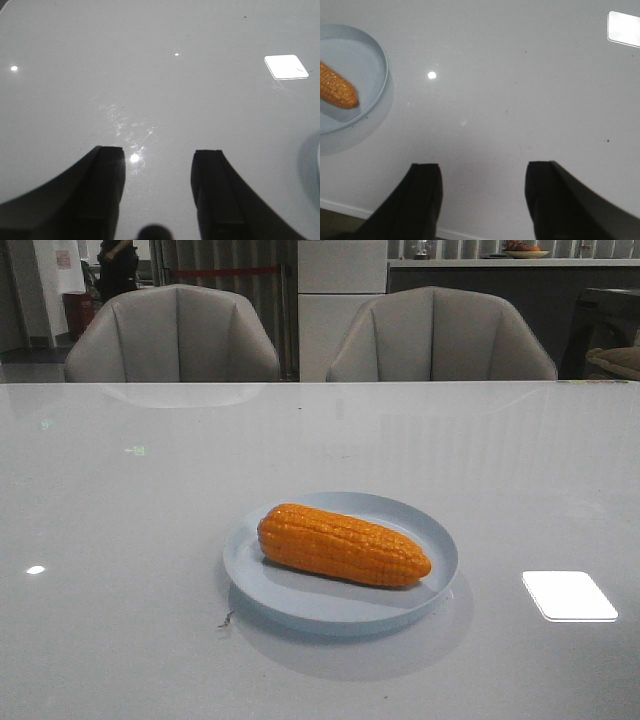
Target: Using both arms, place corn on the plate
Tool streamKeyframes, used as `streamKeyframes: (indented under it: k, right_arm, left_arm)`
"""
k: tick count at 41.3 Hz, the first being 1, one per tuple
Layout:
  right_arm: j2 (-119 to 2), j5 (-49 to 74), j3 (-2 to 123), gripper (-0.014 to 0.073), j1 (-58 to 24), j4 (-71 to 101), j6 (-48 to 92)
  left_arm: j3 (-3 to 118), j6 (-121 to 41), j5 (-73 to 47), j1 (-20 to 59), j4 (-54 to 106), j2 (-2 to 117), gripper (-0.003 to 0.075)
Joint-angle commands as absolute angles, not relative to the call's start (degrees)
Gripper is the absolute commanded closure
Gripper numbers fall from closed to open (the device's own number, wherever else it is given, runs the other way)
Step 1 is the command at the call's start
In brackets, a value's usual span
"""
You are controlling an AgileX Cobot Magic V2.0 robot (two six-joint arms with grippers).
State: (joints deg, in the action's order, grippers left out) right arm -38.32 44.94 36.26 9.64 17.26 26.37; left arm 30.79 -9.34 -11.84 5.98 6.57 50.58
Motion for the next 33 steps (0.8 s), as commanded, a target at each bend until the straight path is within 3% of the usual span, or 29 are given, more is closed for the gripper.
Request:
streamKeyframes:
  k: [1, 33]
  right_arm:
    - [-34.8, 40.7, 34.9, 0.0117, 9.8, 18.7, 27.0]
    - [-33.2, 41.1, 34.3, 0.0117, 9.8, 18.7, 27.0]
  left_arm:
    - [32.4, -8.7, -6.9, 6.0, 7.2, 49.9, 0.0337]
    - [32.4, -8.7, -7.4, 6.0, 7.2, 49.9, 0.0337]
